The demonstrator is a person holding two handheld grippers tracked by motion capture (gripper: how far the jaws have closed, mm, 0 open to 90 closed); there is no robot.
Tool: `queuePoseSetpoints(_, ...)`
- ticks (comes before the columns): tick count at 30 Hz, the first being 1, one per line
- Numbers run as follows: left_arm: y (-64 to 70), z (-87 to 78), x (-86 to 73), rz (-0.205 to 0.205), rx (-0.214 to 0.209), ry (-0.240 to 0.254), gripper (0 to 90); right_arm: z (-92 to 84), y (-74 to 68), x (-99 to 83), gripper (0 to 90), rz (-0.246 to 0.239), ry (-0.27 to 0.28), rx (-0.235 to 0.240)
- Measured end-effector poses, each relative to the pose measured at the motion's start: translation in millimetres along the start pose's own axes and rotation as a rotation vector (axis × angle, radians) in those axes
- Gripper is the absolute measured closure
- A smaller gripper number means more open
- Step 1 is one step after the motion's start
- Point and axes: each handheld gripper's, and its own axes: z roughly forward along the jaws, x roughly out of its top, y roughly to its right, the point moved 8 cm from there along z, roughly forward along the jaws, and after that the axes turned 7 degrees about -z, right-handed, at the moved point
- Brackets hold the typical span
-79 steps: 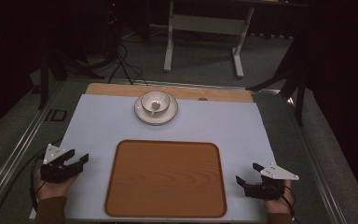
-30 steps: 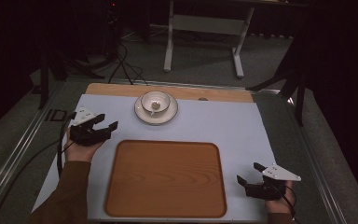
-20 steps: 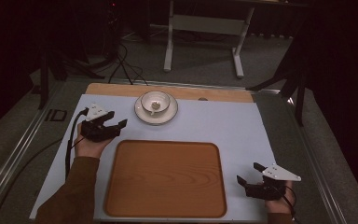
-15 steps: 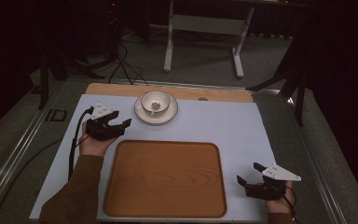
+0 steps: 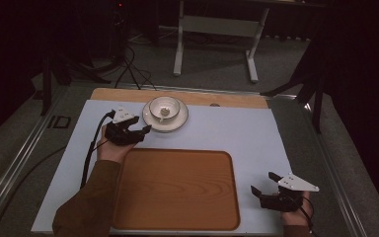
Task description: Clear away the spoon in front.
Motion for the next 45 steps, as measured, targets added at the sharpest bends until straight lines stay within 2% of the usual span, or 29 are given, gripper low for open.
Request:
queuePoseSetpoints(7,4.4,13.3,1.9,0.028,0.001,-0.008,45.6,-0.3,0.3,-0.2,13.7,0.001,0.001,0.0)
queuePoseSetpoints(10,5.9,19.0,2.6,0.026,-0.012,-0.013,46.8,0.1,0.6,-0.6,13.7,0.001,0.0,0.0)
queuePoseSetpoints(15,10.3,31.0,0.8,0.045,-0.029,-0.038,47.3,-0.1,0.5,-0.4,13.7,0.0,0.0,0.0)
queuePoseSetpoints(18,12.7,37.5,2.2,0.064,-0.024,-0.041,47.3,-0.1,0.8,-0.7,13.7,0.002,0.001,0.0)
queuePoseSetpoints(21,13.4,41.9,3.7,0.063,-0.024,-0.039,48.0,0.0,0.6,-0.8,13.7,0.001,-0.001,0.002)
queuePoseSetpoints(27,14.9,59.1,6.3,0.095,-0.022,-0.079,50.7,0.0,1.5,-1.3,13.8,0.003,-0.001,0.0)
queuePoseSetpoints(31,15.8,72.1,4.1,0.134,0.001,-0.118,53.2,-0.4,1.7,-1.2,13.8,0.004,0.001,0.0)
queuePoseSetpoints(37,15.4,84.7,0.5,0.151,0.034,-0.137,58.1,-1.4,3.0,-1.5,13.9,0.006,0.002,-0.003)
queuePoseSetpoints(42,13.6,86.4,-0.5,0.178,0.073,-0.139,71.8,-1.6,3.5,-1.6,13.9,0.006,0.003,-0.003)
queuePoseSetpoints(45,12.7,84.9,1.3,0.204,0.11,-0.131,76.7,-1.5,3.4,-1.7,13.9,0.005,0.002,-0.004)
